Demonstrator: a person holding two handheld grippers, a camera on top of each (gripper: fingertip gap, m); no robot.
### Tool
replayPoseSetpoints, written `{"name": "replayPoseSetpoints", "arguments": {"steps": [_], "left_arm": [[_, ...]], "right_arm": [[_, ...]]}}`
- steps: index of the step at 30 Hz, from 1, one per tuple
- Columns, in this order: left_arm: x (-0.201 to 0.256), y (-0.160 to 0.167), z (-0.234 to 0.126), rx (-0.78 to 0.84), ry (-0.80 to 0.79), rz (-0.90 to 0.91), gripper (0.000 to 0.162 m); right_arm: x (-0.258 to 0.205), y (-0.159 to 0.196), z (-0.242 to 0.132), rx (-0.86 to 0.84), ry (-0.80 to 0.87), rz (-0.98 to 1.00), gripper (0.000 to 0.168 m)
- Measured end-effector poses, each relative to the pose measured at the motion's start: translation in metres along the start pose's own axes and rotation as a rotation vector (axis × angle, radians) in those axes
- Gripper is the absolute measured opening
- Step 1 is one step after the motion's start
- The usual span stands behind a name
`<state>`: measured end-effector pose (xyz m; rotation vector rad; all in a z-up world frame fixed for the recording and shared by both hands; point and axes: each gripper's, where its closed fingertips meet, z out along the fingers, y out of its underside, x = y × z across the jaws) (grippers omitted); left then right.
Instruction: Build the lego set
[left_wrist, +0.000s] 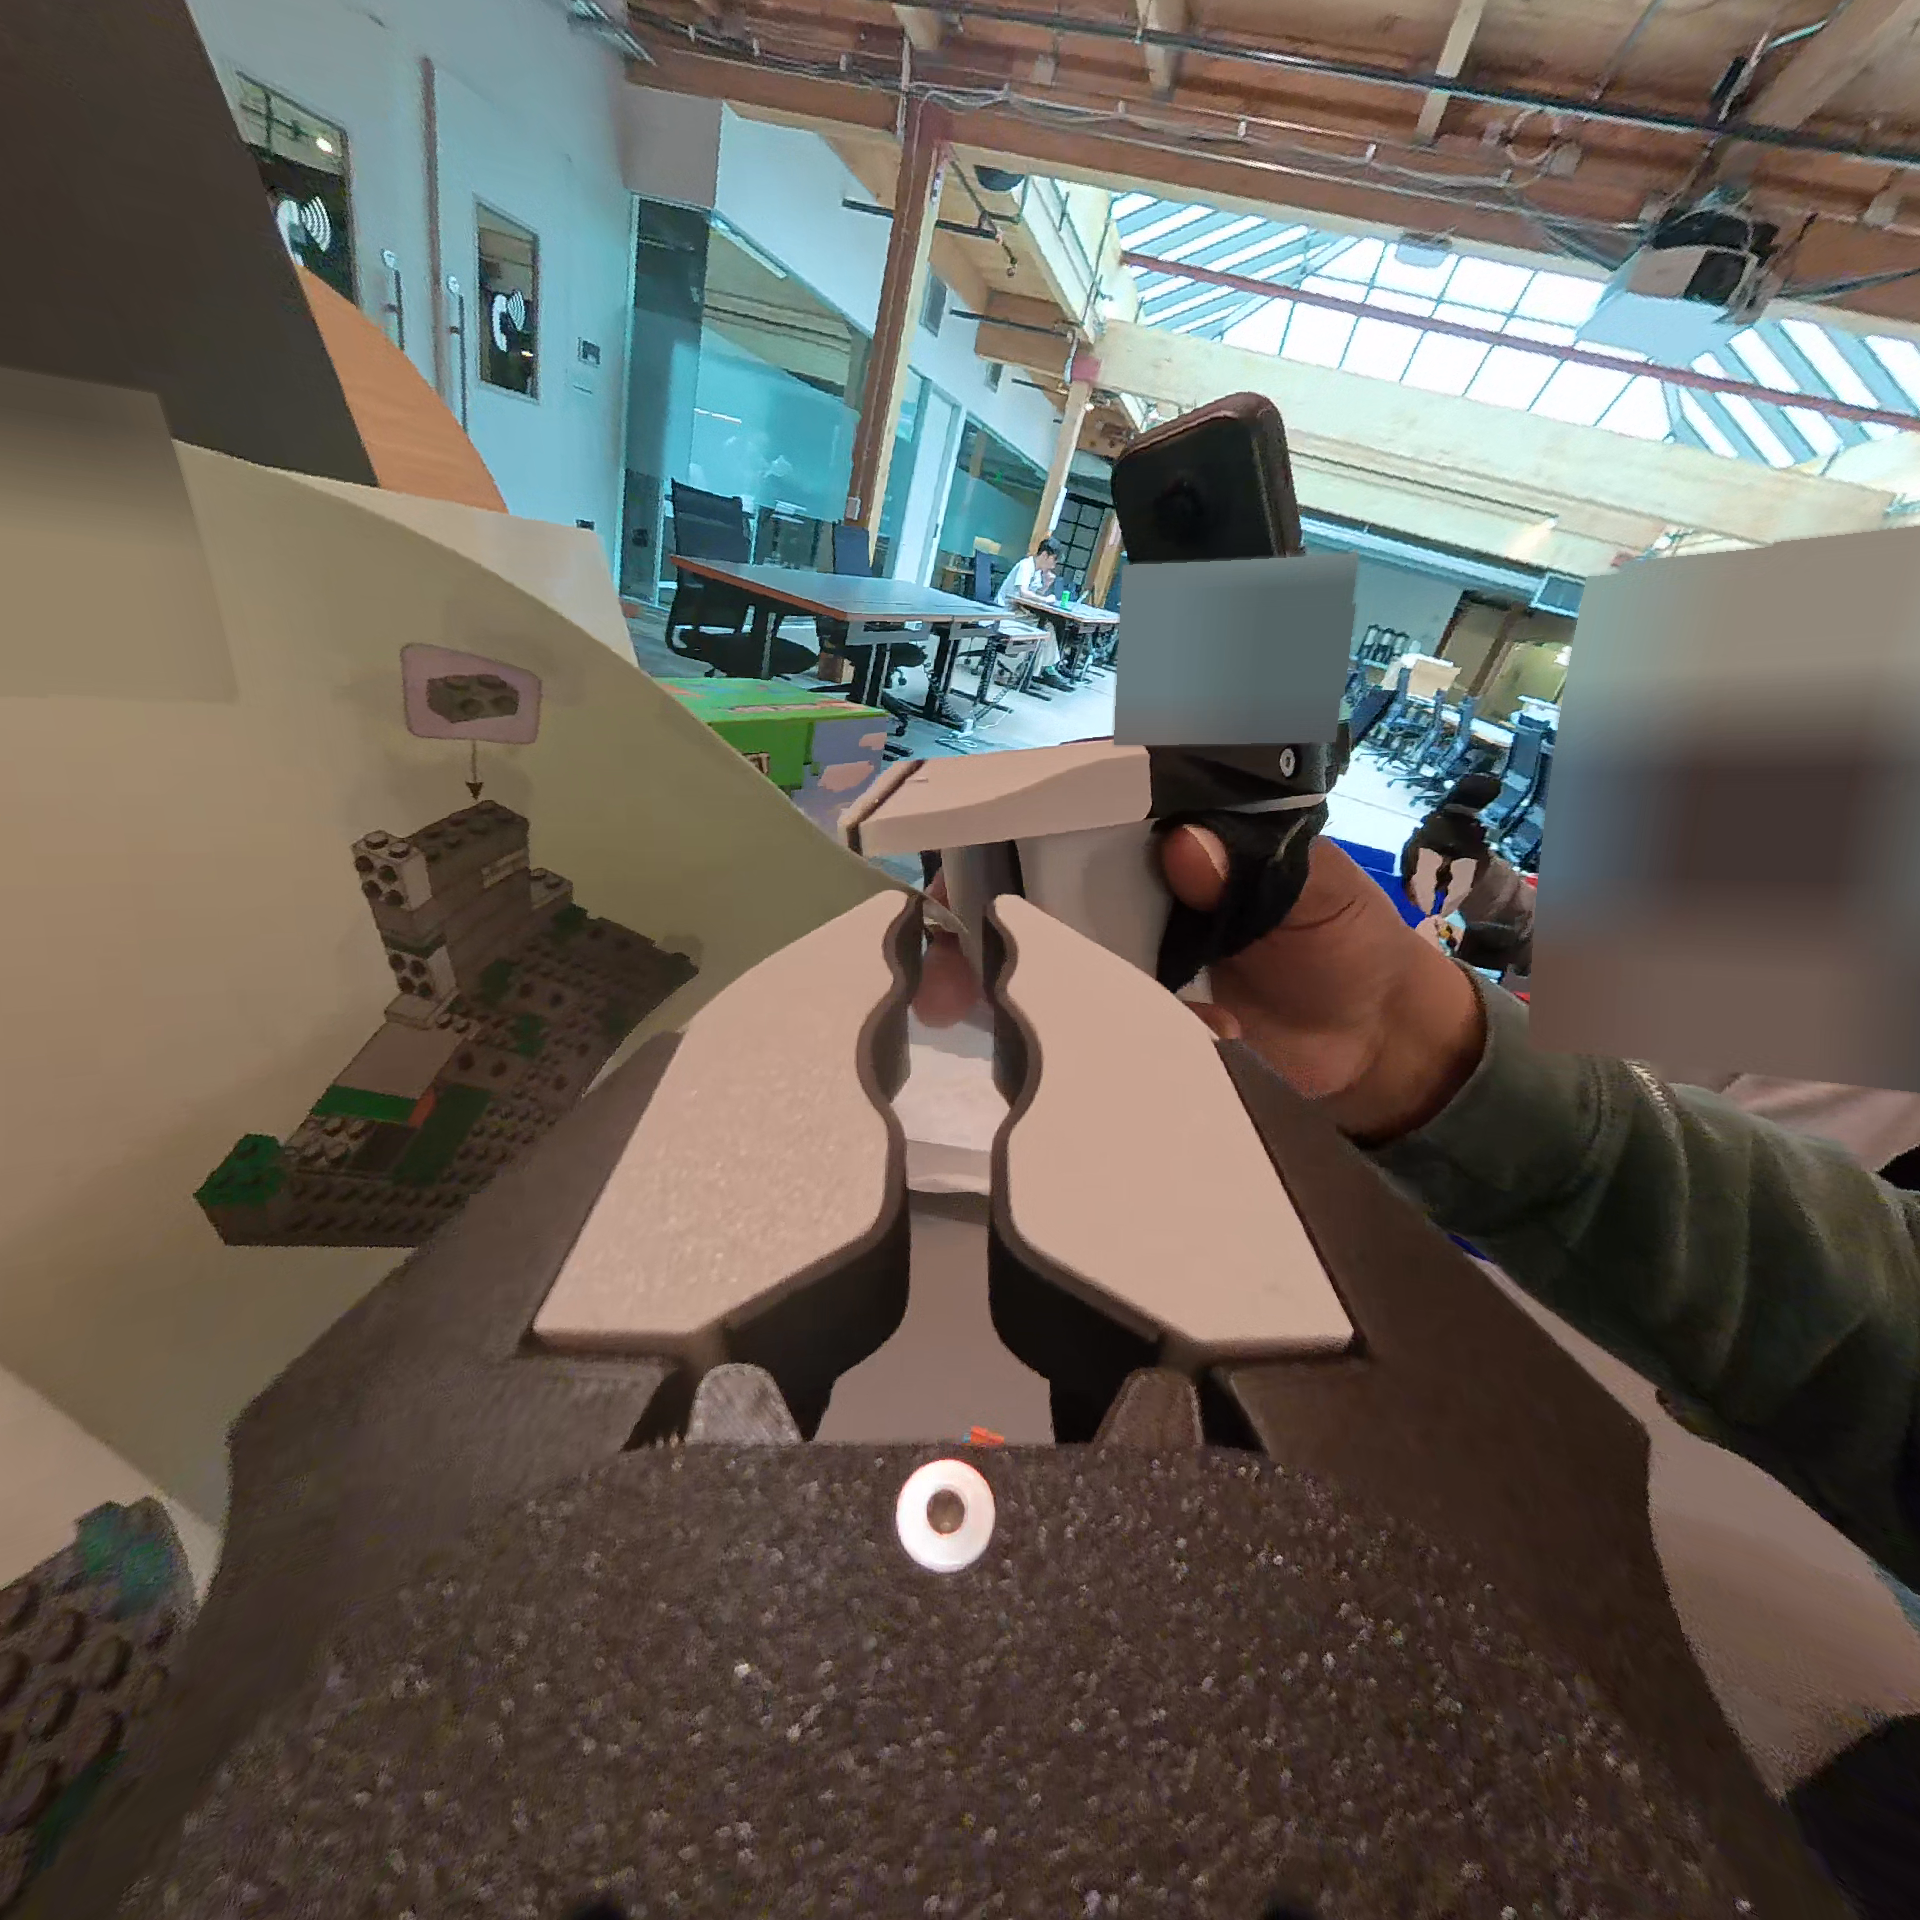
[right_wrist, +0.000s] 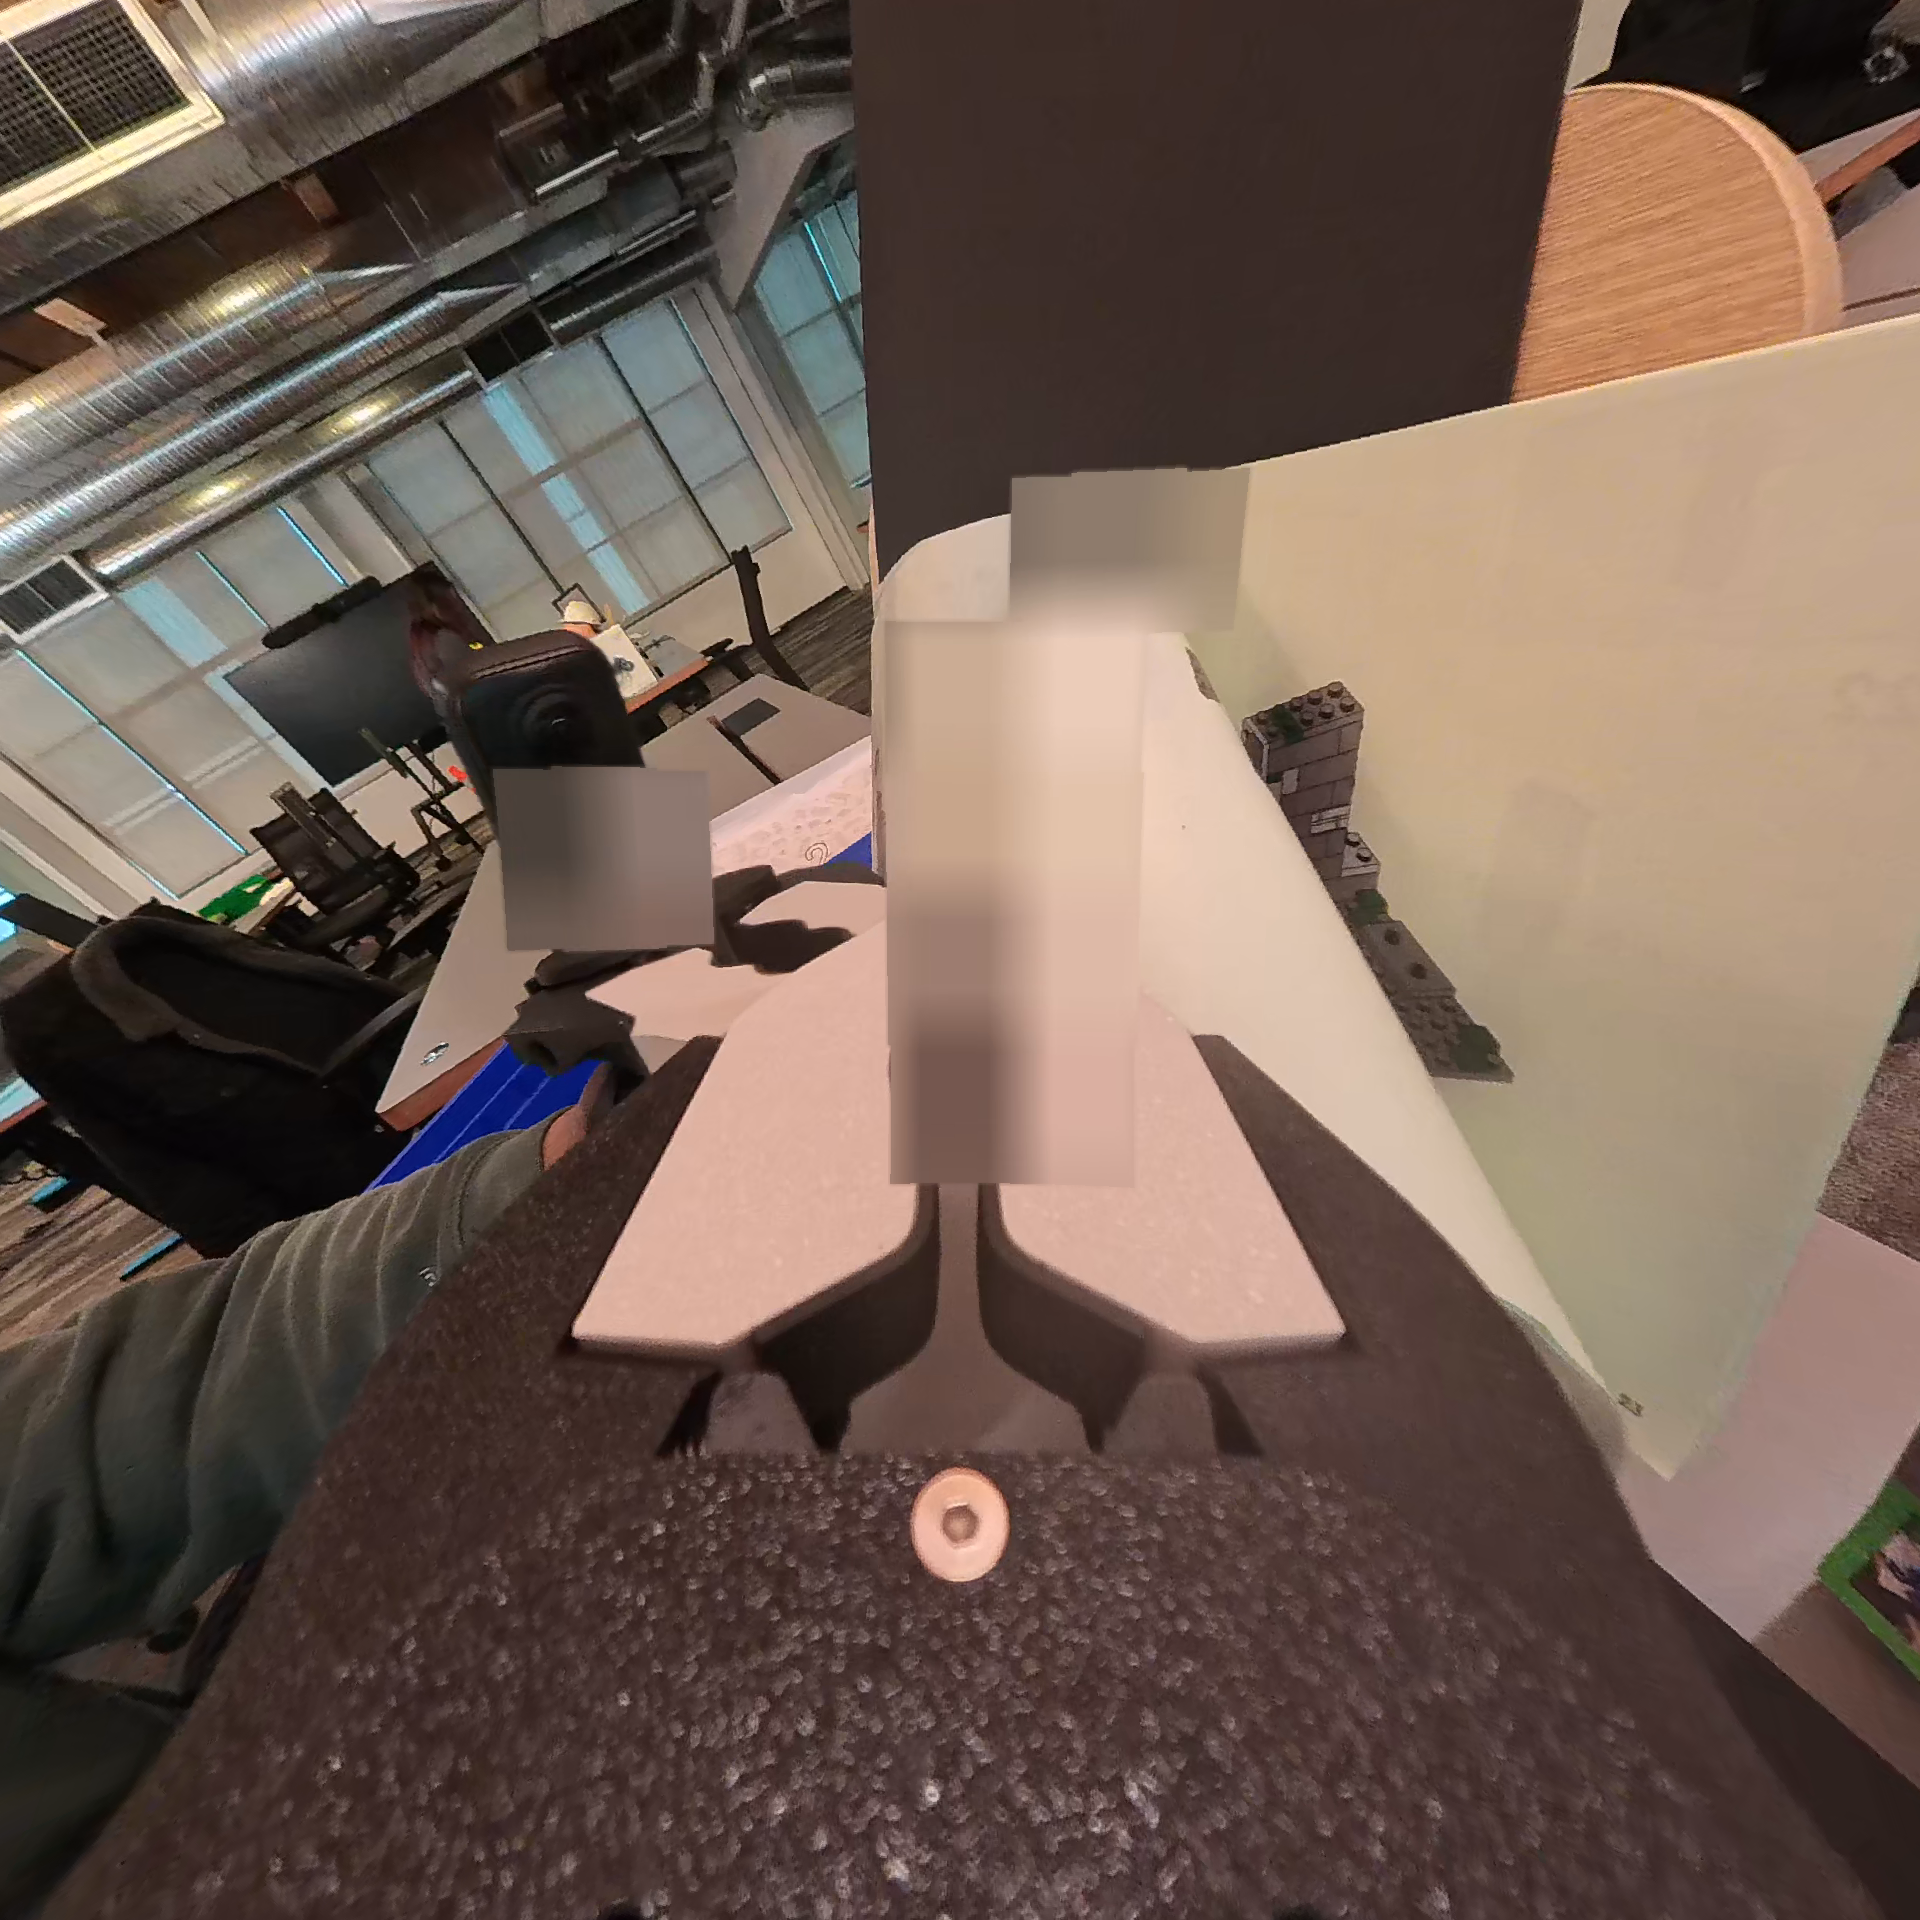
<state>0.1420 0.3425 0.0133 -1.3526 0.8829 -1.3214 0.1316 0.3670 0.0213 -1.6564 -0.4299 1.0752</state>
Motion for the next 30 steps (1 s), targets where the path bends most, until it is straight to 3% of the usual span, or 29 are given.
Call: {"name": "replayPoseSetpoints", "arguments": {"steps": [13, 22, 26, 30], "left_arm": [[0.001, 0.011, 0.001, -0.096, -0.041, 0.253, 0.0], [-0.019, 0.005, -0.008, -0.109, -0.191, 0.368, 0.002], [-0.032, 0.003, -0.013, -0.125, -0.298, 0.392, 0.0], [-0.037, 0.0, -0.02, -0.123, -0.365, 0.405, 0.0]], "right_arm": [[-0.003, 0.0, -0.002, -0.013, -0.009, -0.002, 0.0], [-0.002, 0.009, 0.0, -0.052, 0.024, -0.07, 0.0], [-0.003, 0.013, 0.0, -0.071, 0.08, -0.177, 0.0], [0.008, 0.01, -0.008, -0.08, 0.256, -0.419, 0.0]]}}
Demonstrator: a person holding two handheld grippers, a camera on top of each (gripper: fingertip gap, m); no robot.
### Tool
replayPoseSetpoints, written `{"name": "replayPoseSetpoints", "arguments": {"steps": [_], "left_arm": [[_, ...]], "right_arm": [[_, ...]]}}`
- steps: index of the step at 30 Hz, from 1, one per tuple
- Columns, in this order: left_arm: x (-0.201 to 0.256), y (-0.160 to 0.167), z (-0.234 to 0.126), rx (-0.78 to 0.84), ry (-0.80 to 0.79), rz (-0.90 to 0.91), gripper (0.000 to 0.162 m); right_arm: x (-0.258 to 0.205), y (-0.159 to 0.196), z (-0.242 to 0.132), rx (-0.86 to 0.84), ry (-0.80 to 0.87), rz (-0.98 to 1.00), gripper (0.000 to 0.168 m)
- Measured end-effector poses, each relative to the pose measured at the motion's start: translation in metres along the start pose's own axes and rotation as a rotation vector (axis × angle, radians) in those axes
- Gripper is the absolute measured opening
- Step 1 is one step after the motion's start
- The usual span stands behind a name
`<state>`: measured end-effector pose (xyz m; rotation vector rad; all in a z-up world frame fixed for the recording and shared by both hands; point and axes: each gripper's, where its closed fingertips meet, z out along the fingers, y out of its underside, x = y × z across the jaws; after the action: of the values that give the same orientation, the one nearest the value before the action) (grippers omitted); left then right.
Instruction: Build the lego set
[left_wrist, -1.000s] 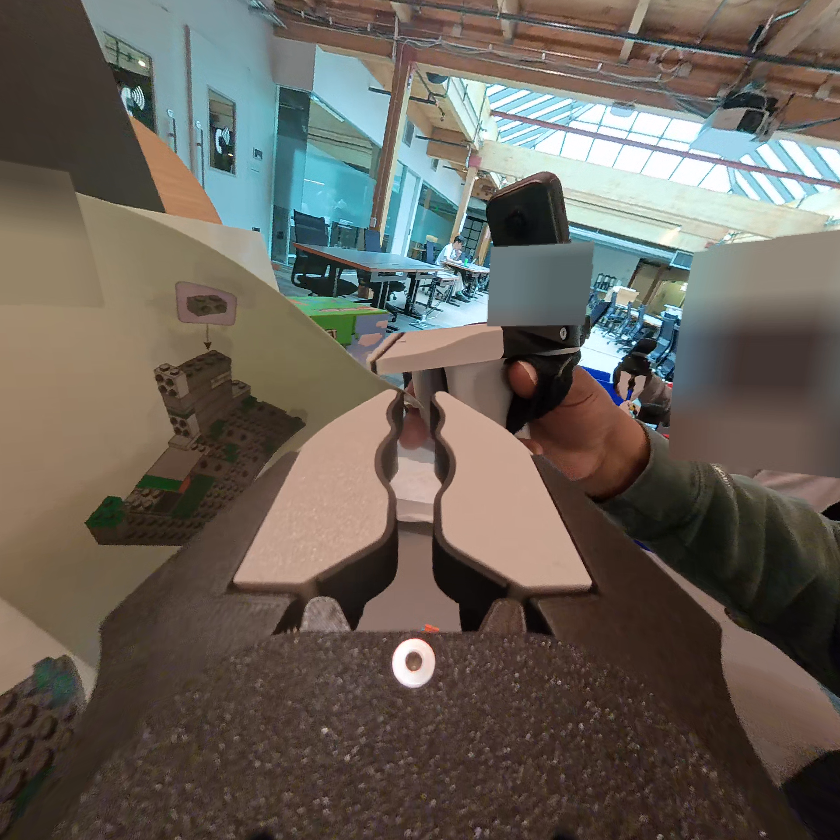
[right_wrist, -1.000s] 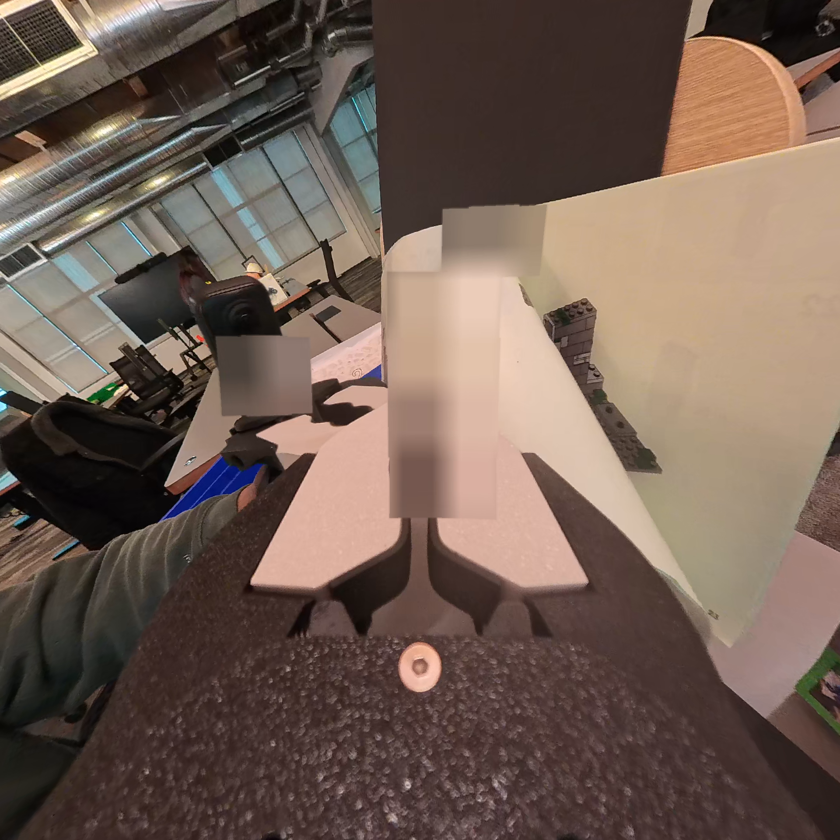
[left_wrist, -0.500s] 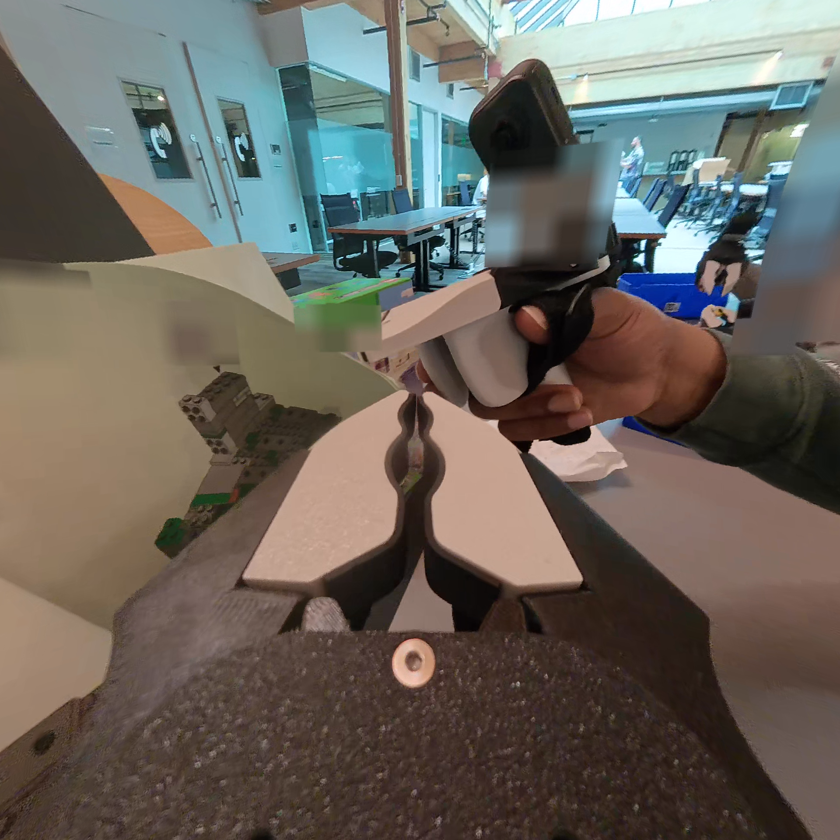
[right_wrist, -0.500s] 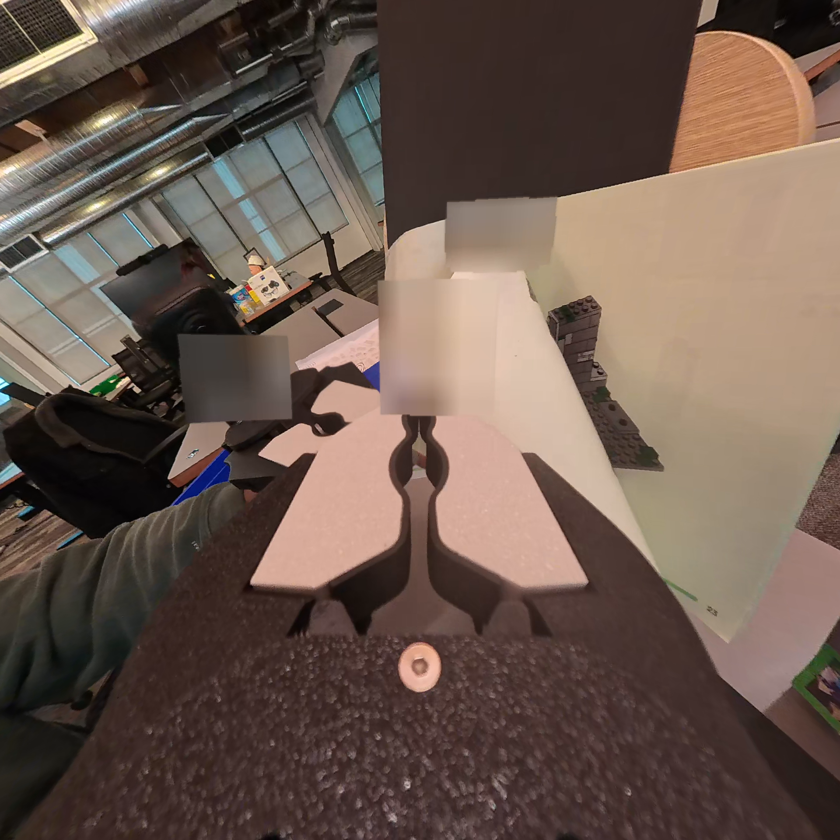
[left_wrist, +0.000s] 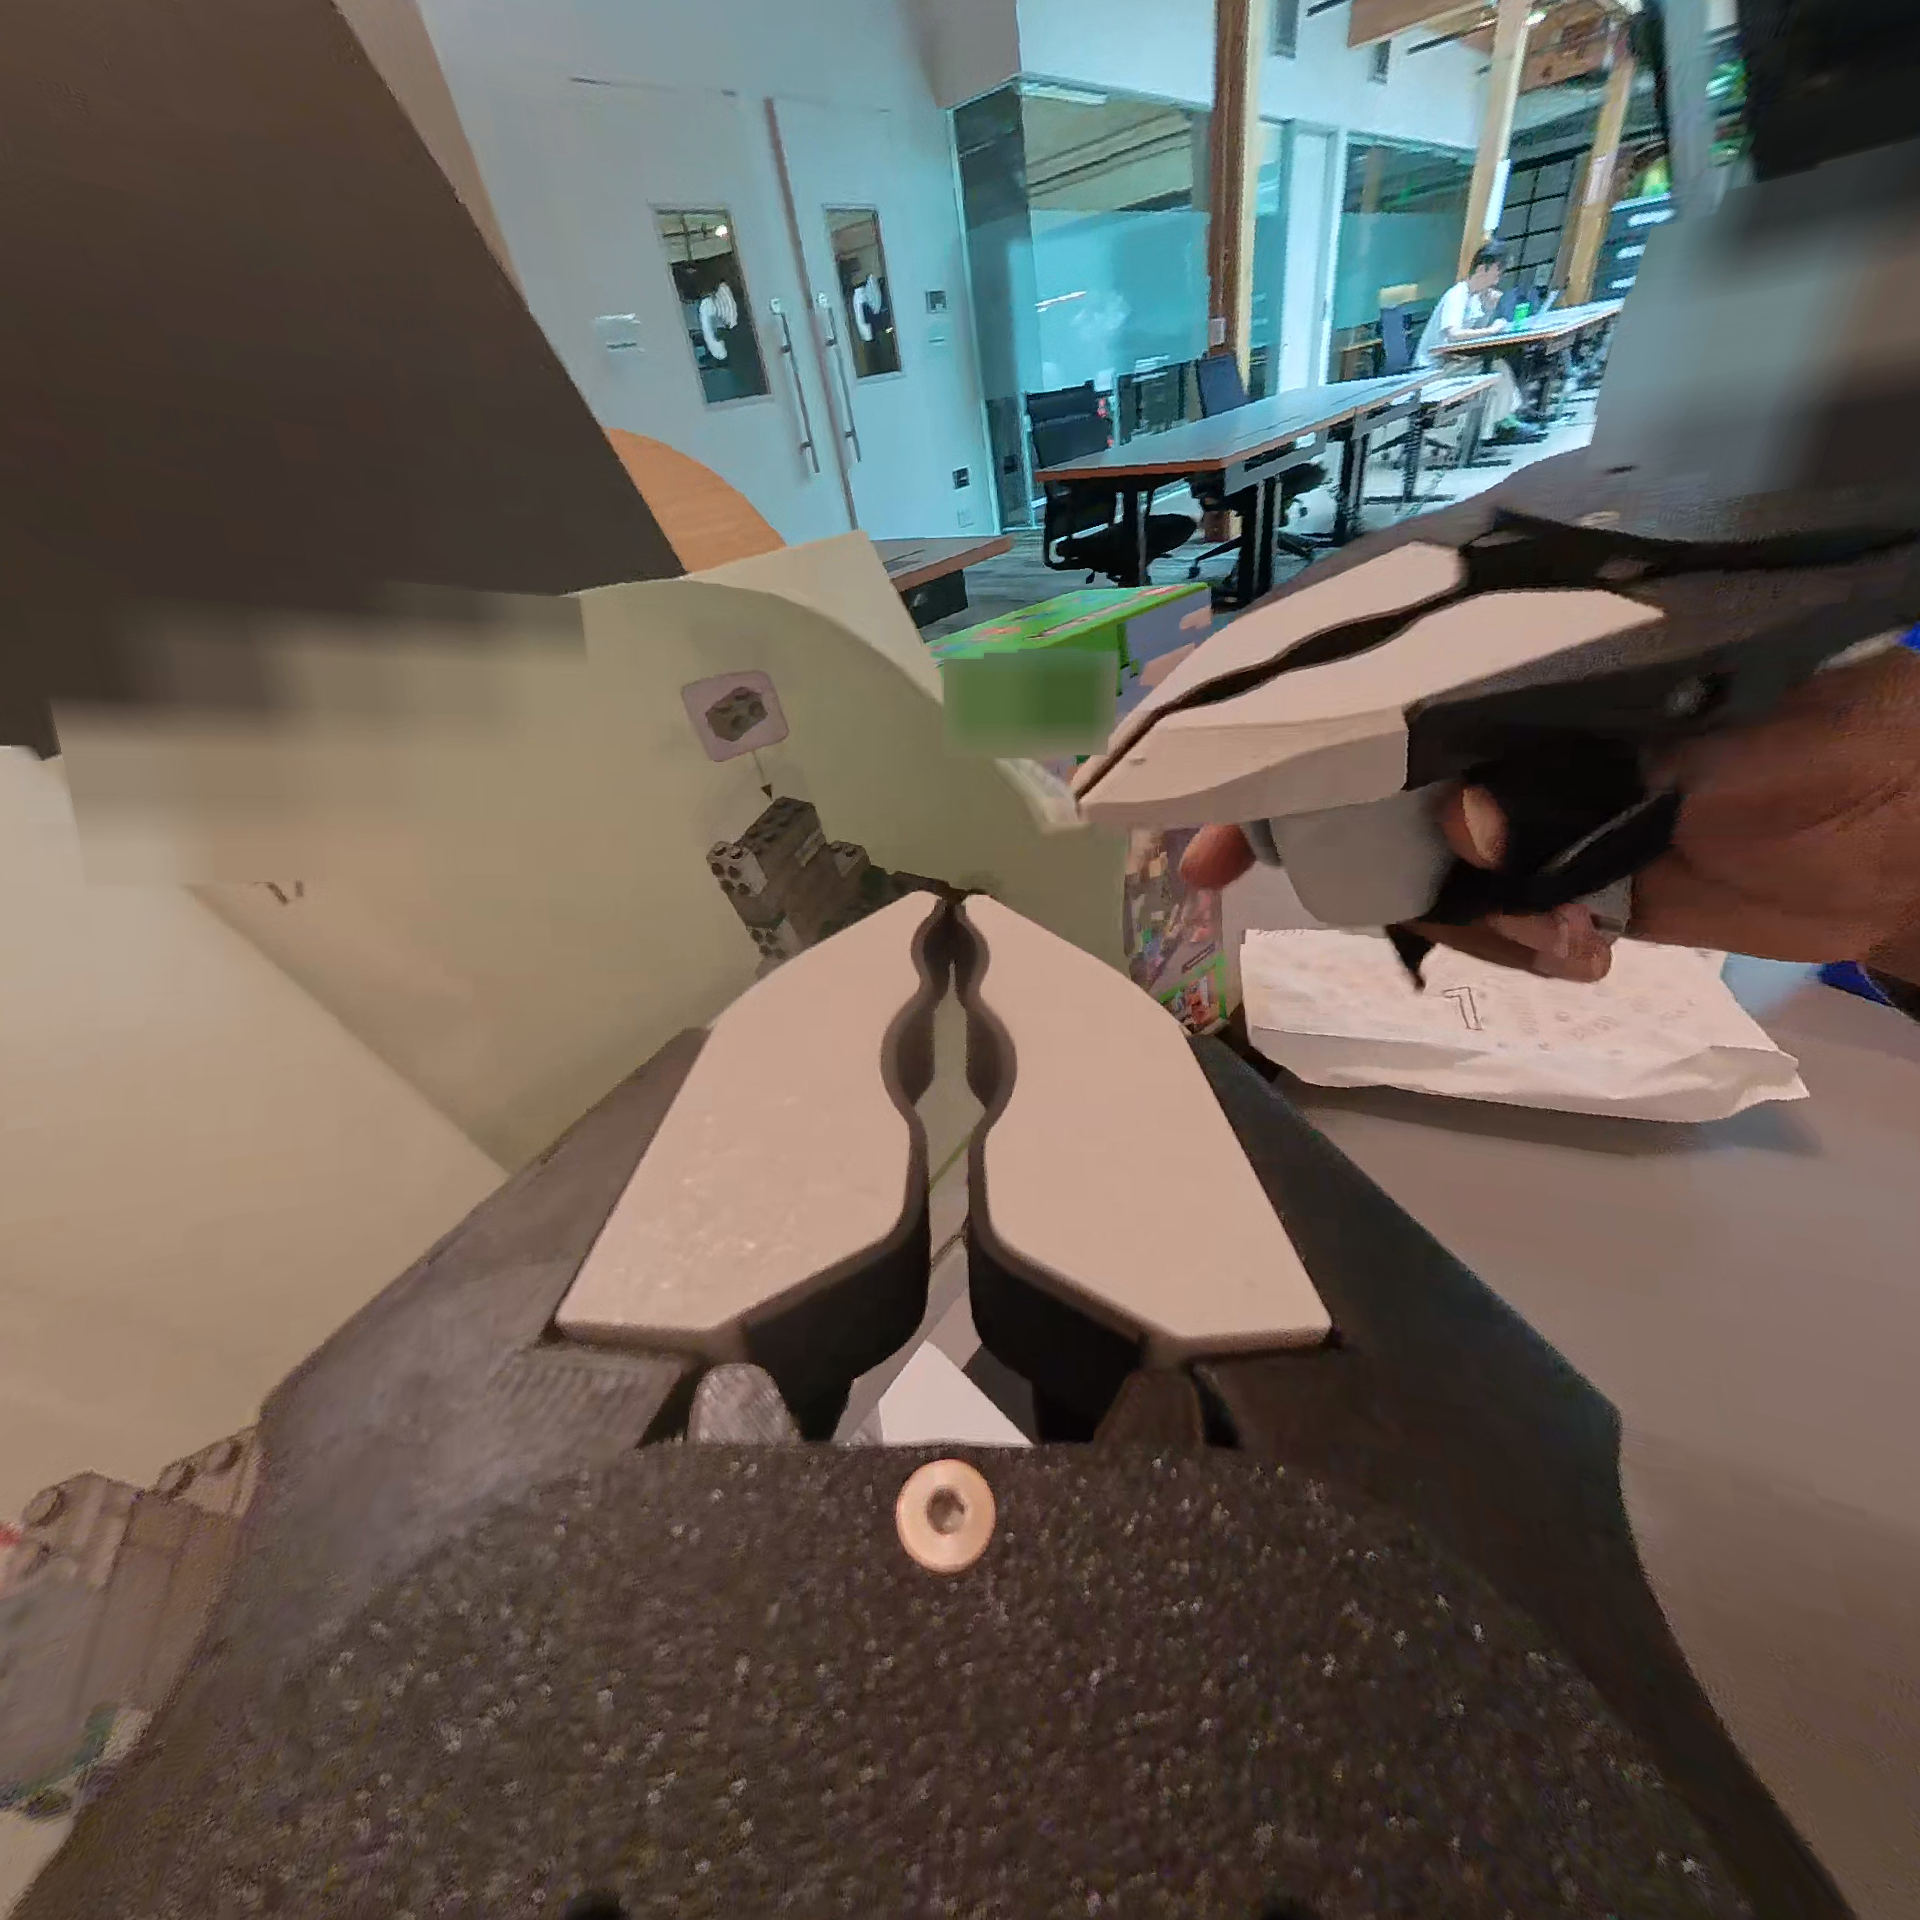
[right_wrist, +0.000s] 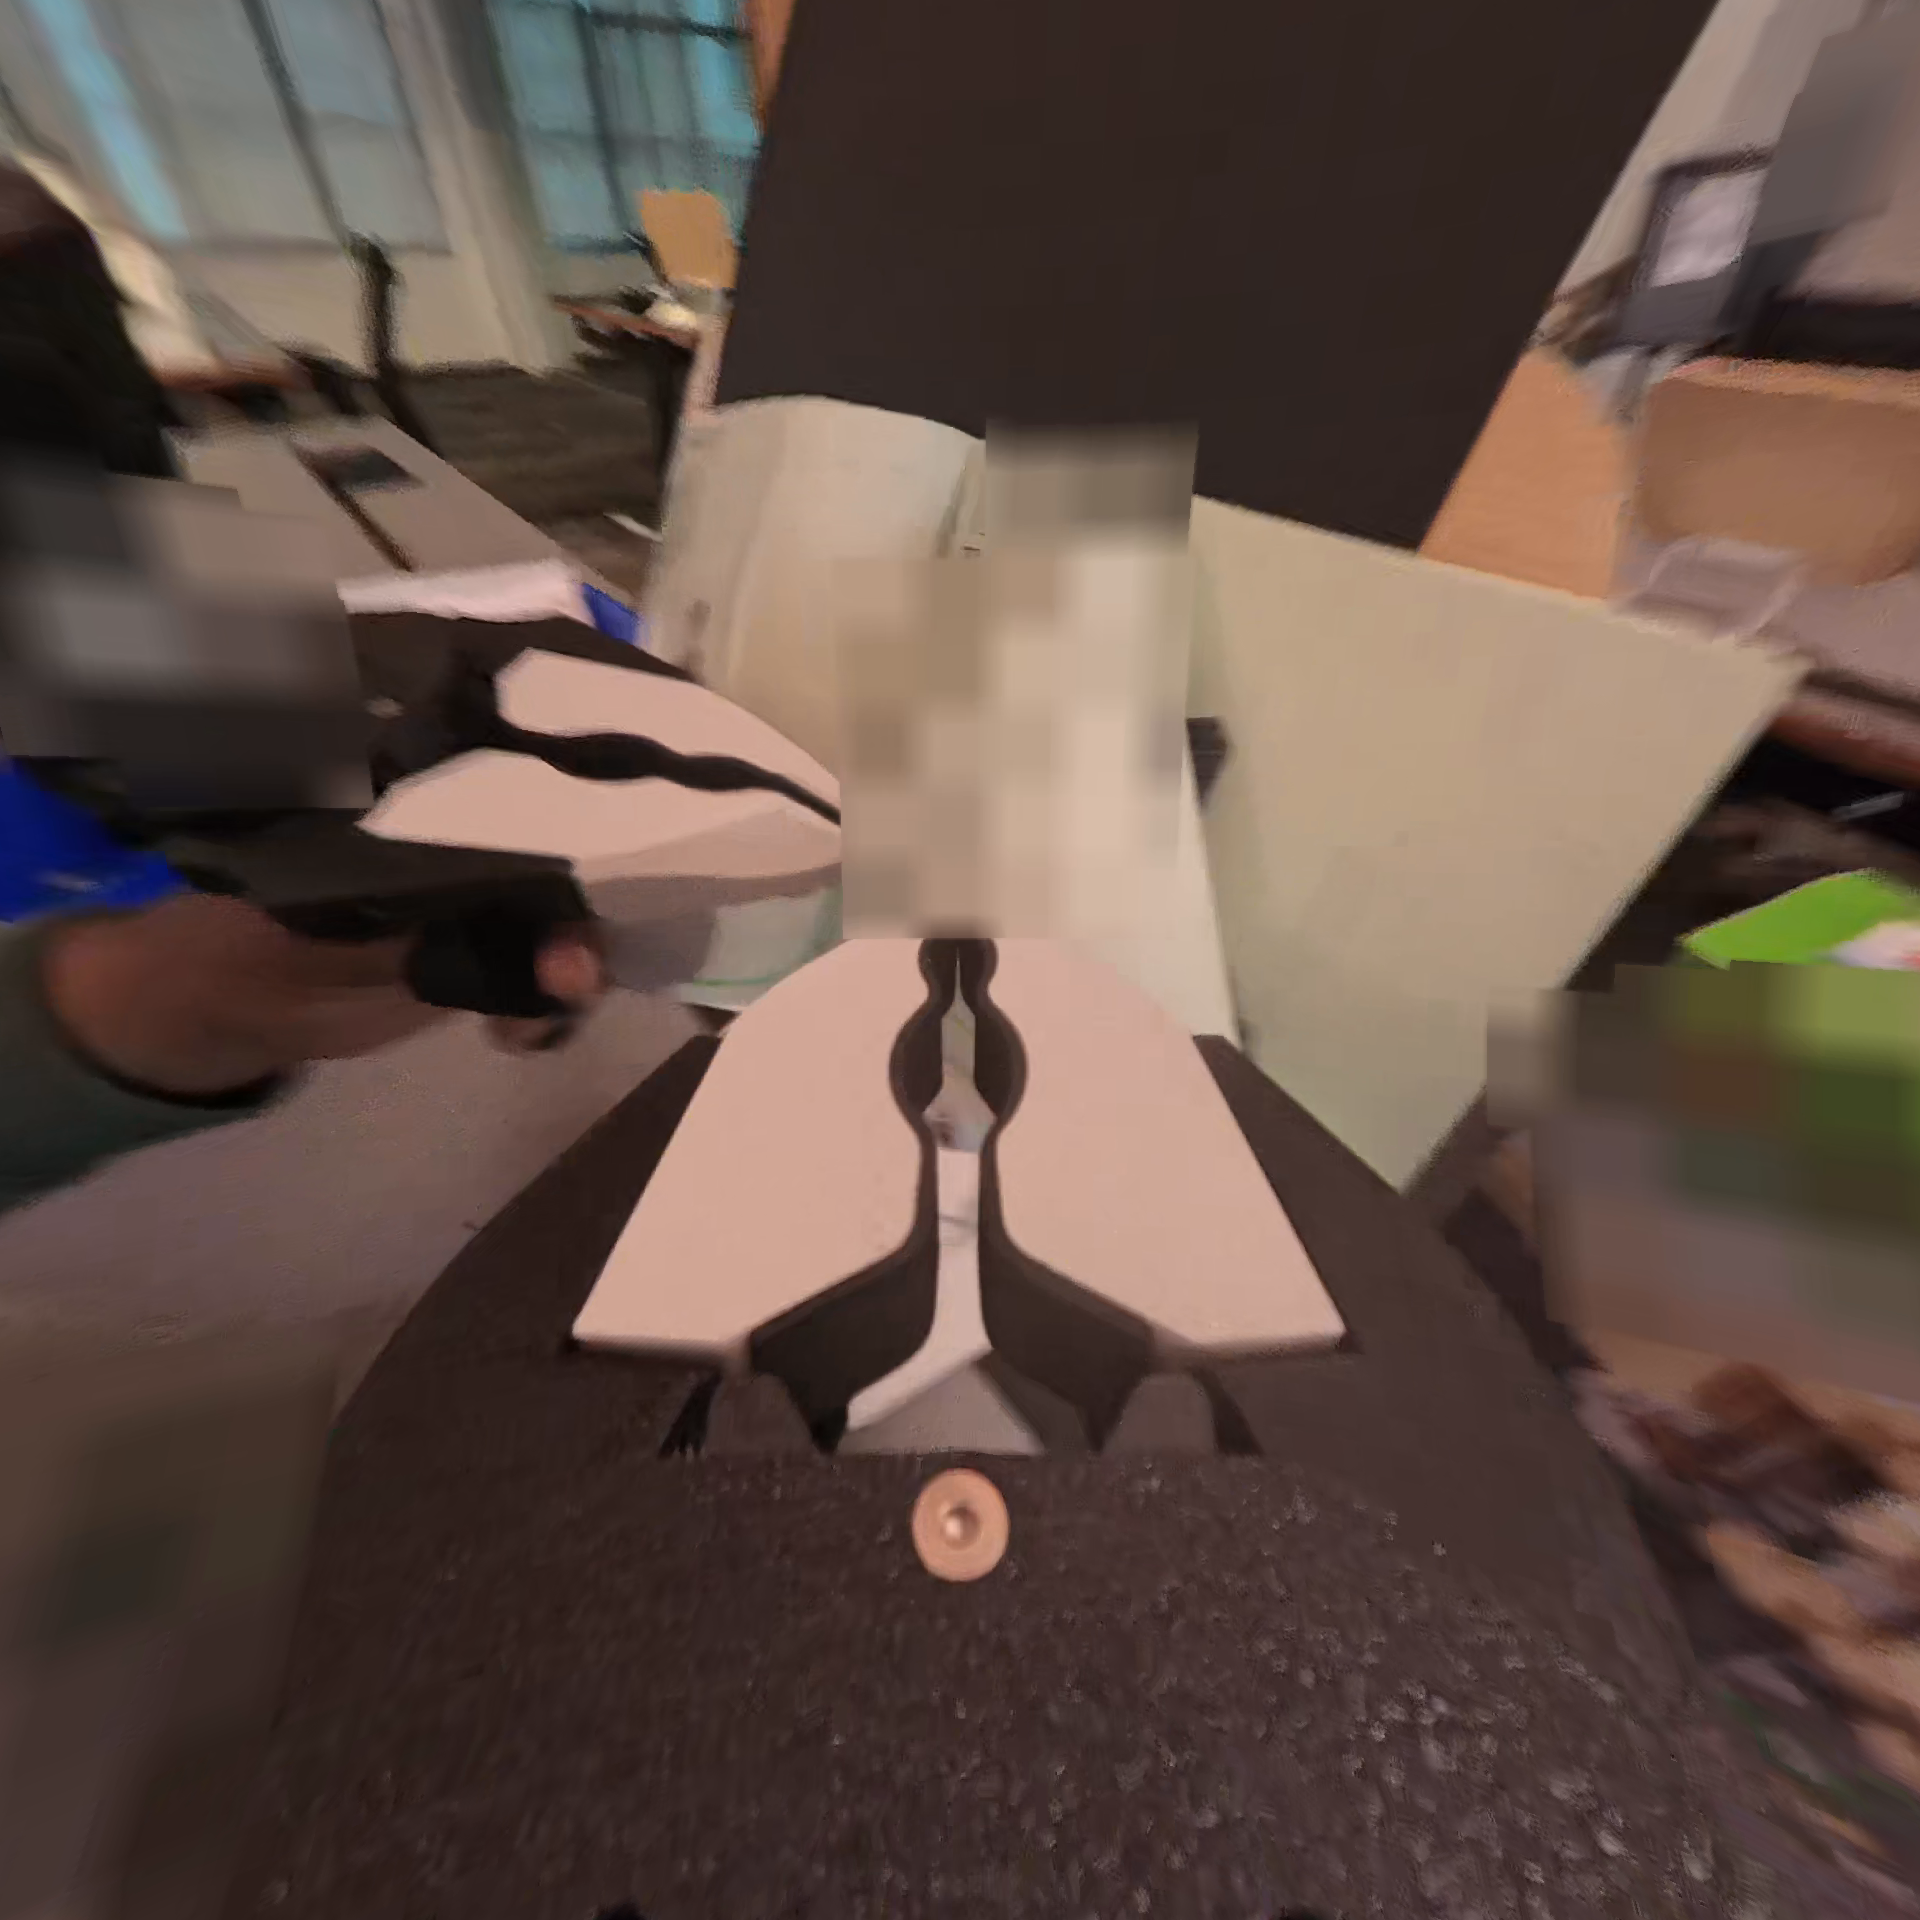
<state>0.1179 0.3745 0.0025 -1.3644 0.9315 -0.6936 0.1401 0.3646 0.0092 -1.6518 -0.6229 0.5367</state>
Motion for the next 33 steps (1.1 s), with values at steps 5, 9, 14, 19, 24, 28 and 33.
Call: {"name": "replayPoseSetpoints", "arguments": {"steps": [5, 9, 14, 19, 24, 28, 33], "left_arm": [[-0.001, 0.003, -0.008, -0.034, -0.053, -0.017, 0.0], [0.007, 0.009, -0.018, -0.056, -0.078, -0.011, 0.0], [0.013, 0.025, -0.033, -0.081, -0.13, -0.024, 0.0], [0.012, 0.043, -0.044, -0.106, -0.177, -0.083, 0.0], [0.015, 0.061, -0.063, -0.128, -0.193, -0.103, 0.0], [0.015, 0.07, -0.088, -0.144, -0.213, -0.082, 0.0], [0.014, 0.076, -0.113, -0.133, -0.24, -0.074, 0.0]], "right_arm": [[0.029, 0.007, -0.009, -0.068, 0.256, -0.388, 0.039], [0.06, 0.011, -0.012, -0.117, 0.391, -0.503, 0.04], [0.098, 0.019, -0.009, -0.136, 0.462, -0.452, 0.035], [0.109, 0.032, 0.0, -0.136, 0.412, -0.264, 0.011], [0.096, 0.047, -0.005, -0.102, 0.353, -0.159, 0.0], [0.09, 0.068, -0.027, -0.037, 0.407, -0.148, 0.01], [0.082, 0.127, -0.019, -0.083, 0.381, -0.086, 0.03]]}}
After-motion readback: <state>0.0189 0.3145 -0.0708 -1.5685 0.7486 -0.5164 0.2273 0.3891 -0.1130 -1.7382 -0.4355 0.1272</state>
